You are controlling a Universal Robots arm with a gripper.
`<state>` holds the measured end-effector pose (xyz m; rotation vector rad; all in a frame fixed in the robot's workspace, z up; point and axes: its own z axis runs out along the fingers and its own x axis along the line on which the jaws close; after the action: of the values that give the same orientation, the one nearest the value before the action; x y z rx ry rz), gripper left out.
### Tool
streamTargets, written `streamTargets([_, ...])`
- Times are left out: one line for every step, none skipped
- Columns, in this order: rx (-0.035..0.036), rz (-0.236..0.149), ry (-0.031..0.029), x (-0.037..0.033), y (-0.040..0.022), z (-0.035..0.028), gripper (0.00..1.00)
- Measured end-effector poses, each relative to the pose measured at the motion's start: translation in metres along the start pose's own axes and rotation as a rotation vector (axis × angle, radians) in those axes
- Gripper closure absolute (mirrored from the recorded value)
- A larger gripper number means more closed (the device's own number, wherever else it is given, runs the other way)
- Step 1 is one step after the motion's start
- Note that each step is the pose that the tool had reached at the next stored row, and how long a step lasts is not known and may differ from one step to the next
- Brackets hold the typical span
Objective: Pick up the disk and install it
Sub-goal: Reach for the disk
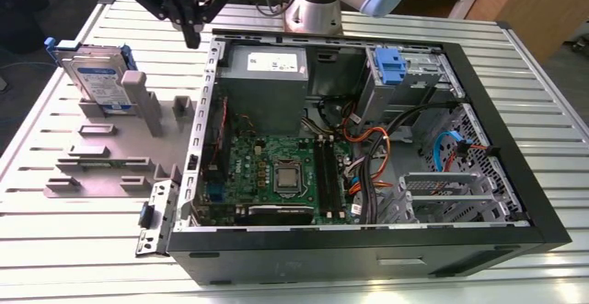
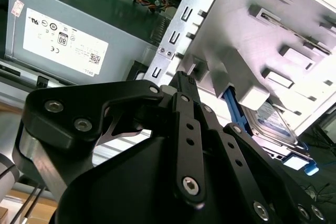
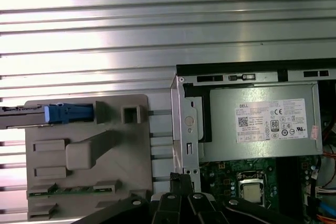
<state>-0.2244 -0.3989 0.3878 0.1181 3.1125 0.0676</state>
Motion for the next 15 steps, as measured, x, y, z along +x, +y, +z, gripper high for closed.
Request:
streamTargets([0.0, 0.0, 0.0, 0.0009, -0.0001, 0.0, 0.89])
streamTargets([0.0, 0.0, 0.0, 0.0018, -0.0001, 0.0, 0.89])
streamTargets([0.0, 0.0, 0.0, 0.0027, -0.0002, 0.0, 0.89])
streamTargets([0.0, 0.0, 0.0, 0.0035, -0.0003, 0.0, 0.89])
streamTargets([0.0, 0.0, 0.0, 0.0043, -0.0003, 0.0001, 0.89])
streamTargets([0.0, 0.0, 0.0, 0.0051, -0.0004, 0.0001, 0.89])
streamTargets([-0.0001, 0.0, -0.0001, 0.006, -0.0005, 0.0001, 0.89])
streamTargets([0.0, 0.0, 0.0, 0.0069, -0.0005, 0.0001, 0.89])
streamTargets([0.0, 0.0, 0.0, 0.0079, -0.0006, 0.0001, 0.89])
streamTargets([0.0, 0.0, 0.0, 0.0088, -0.0007, 0.0001, 0.89])
streamTargets([0.0, 0.0, 0.0, 0.0098, -0.0008, 0.0002, 0.89])
streamTargets([0.0, 0.0, 0.0, 0.0108, -0.0008, 0.0002, 0.89])
streamTargets([0.0, 0.0, 0.0, 0.0118, -0.0009, 0.0002, 0.89])
streamTargets([0.0, 0.0, 0.0, 0.0128, -0.001, 0.0002, 0.89])
streamTargets([0.0, 0.0, 0.0001, 0.0137, -0.0011, 0.0003, 0.89])
